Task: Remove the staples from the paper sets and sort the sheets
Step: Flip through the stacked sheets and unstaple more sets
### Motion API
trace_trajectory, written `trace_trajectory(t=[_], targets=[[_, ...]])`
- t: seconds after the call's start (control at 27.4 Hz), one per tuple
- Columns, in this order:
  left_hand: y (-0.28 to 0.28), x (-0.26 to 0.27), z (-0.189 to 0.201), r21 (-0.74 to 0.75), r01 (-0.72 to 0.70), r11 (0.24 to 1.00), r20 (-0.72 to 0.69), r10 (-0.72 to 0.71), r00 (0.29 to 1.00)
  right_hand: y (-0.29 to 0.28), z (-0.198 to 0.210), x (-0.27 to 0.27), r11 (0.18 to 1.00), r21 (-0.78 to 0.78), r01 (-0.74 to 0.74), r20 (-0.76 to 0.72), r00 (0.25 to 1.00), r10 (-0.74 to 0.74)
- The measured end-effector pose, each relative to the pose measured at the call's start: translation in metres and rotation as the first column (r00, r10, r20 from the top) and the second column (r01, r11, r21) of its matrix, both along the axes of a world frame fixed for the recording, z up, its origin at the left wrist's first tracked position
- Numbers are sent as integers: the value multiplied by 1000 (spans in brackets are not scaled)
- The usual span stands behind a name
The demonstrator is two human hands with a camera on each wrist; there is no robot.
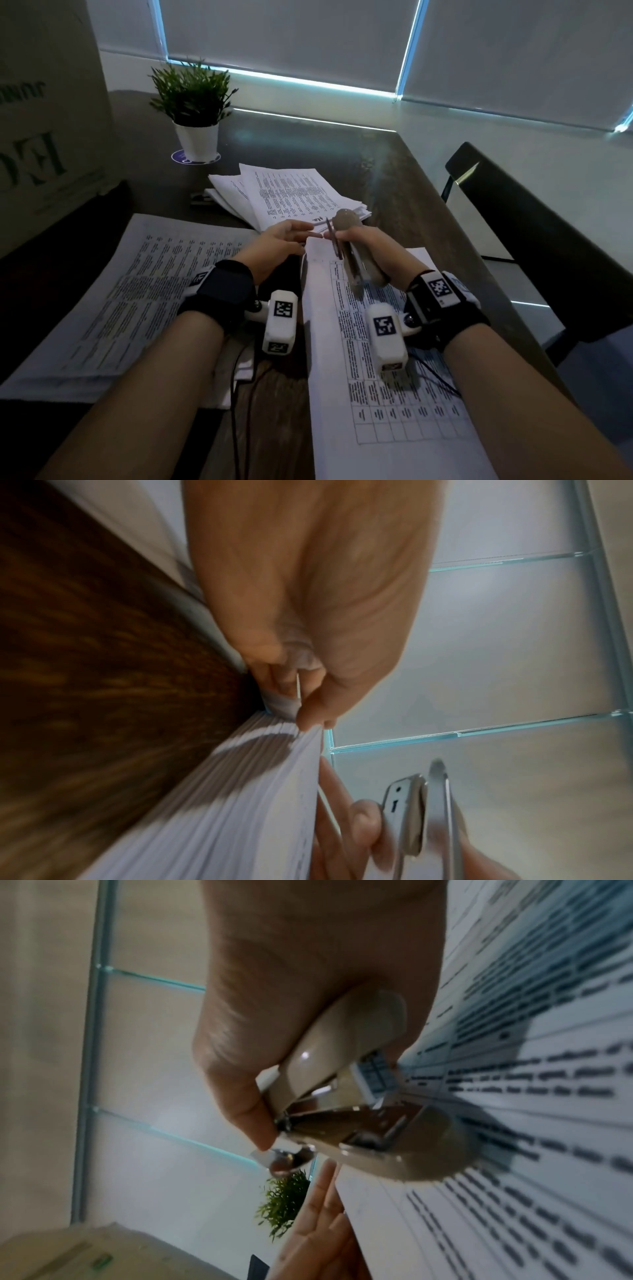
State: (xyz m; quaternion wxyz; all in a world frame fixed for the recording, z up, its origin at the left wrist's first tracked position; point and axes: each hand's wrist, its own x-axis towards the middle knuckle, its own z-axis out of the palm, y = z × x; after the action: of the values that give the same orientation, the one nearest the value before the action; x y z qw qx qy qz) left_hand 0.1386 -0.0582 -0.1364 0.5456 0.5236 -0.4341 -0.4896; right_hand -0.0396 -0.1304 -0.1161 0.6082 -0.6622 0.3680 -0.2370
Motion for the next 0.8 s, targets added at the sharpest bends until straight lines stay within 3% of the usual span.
trace_trajectory(t=[0.07,0.22,0.8], targets=[[-1,0,0,-18,-4,1000,12,5,1000,-2,-4,-4,997,74,-27,57,998,23],[0,3,-2,-56,0,998,59,4,998,-6,-11,-11,998,61,-33,137,990,24],[2,4,0,-86,6,996,143,7,990,-9,-12,-11,998,-55,13,127,992,-6]])
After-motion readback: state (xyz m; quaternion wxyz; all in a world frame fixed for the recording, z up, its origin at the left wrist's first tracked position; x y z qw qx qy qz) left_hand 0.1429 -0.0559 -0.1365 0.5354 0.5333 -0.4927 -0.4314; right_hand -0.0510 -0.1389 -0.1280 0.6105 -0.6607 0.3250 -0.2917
